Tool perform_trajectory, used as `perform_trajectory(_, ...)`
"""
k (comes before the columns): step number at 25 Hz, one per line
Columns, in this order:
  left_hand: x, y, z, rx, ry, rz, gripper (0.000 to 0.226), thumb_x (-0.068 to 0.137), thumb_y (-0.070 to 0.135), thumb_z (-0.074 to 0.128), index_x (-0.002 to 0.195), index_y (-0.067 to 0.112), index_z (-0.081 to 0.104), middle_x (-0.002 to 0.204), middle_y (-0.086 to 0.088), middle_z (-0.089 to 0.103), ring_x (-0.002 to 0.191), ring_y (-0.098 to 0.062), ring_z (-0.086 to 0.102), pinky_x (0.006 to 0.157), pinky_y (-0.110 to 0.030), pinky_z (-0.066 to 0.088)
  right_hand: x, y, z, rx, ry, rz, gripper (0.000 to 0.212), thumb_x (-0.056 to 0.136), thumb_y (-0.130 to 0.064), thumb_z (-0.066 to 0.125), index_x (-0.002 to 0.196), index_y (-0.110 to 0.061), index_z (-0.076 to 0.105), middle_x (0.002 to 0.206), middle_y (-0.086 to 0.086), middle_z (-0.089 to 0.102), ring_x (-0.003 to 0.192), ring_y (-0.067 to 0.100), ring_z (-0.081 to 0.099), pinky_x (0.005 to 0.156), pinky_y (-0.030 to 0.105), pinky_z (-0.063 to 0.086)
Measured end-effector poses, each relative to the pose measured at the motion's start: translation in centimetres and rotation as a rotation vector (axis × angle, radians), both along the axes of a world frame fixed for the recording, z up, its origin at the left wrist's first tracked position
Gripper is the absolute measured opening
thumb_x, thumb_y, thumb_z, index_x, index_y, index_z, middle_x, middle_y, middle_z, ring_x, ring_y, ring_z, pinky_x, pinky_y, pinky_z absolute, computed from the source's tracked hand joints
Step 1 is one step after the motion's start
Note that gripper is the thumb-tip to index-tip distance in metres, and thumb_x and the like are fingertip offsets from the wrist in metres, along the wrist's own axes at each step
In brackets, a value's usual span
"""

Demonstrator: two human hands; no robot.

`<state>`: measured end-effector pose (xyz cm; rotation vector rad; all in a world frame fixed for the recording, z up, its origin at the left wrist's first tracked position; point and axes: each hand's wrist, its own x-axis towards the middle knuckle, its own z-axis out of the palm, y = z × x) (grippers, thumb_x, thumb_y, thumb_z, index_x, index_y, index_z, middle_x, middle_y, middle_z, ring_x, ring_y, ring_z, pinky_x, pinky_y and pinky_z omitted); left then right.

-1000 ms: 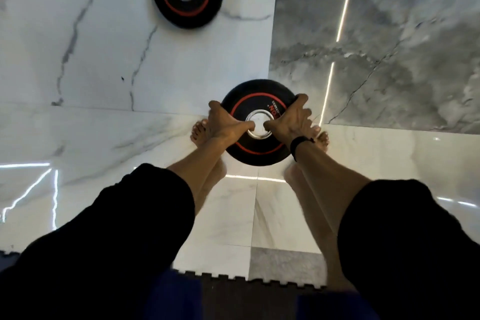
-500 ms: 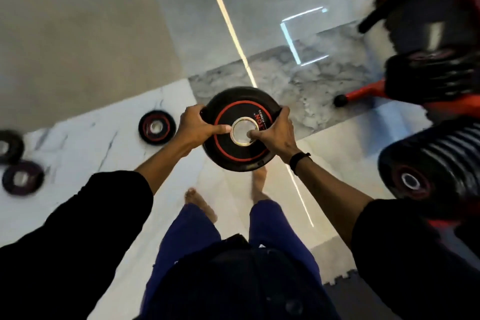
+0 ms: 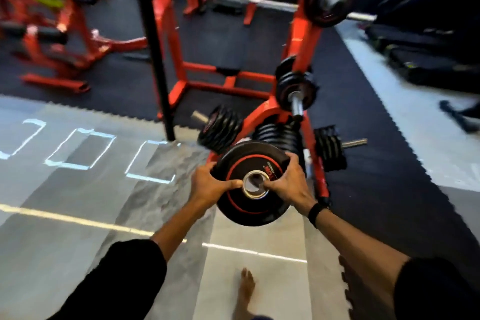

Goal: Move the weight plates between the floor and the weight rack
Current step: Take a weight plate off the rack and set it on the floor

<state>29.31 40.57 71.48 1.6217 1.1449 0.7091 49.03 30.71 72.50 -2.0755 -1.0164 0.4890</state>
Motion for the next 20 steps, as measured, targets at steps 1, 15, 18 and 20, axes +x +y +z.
perform_trajectory(1, 2.2, 0.4, 1.1, 0.026, -0.022, -0.065, 0.057, 0.047, 0.031, 0.098, 0.096, 0.014, 0.076, 0.089, 0.0, 0.077, 0.083, -0.014, 0.074, 0.081, -0.04, 0.06, 1.4, -0.9, 1.3, 0.05, -0.027, -0.062, 0.104, 0.043, -0.039, 0.089, 0.13, -0.015, 0.039, 0.123, 0.011, 0.056, 0.115, 0.028, 0.057, 0.098, 0.041, 0.049)
perform_trajectory(15, 27.3, -2.9, 8.5, 0.315, -0.135, -0.586, 0.06, 0.051, 0.038, 0.096, 0.101, 0.016, 0.072, 0.092, 0.007, 0.074, 0.081, -0.001, 0.069, 0.07, -0.009, 0.054, 18.7, -12.0, 7.3, 0.291, -0.079, -0.507, 0.088, 0.054, -0.023, 0.093, 0.121, -0.03, 0.035, 0.121, 0.006, 0.057, 0.111, 0.022, 0.06, 0.09, 0.029, 0.05)
perform_trajectory(18, 34.9, -3.8, 7.3, 0.329, -0.133, -0.612, 0.063, 0.049, 0.045, 0.095, 0.1, 0.017, 0.073, 0.09, 0.006, 0.075, 0.08, -0.001, 0.069, 0.073, -0.02, 0.058, 25.4, -13.4, 5.8, 0.291, -0.077, -0.567, 0.089, 0.054, -0.022, 0.094, 0.12, -0.031, 0.035, 0.121, 0.005, 0.057, 0.11, 0.02, 0.059, 0.09, 0.029, 0.05)
perform_trajectory(20, 40.4, -4.5, 6.5, 0.299, -0.132, -0.614, 0.063, 0.047, 0.045, 0.096, 0.099, 0.016, 0.073, 0.09, 0.005, 0.076, 0.08, -0.001, 0.07, 0.075, -0.023, 0.059, 30.7, -14.1, 5.4, 0.268, -0.07, -0.582, 0.09, 0.053, -0.024, 0.094, 0.123, -0.028, 0.037, 0.122, 0.005, 0.056, 0.11, 0.021, 0.059, 0.09, 0.03, 0.05)
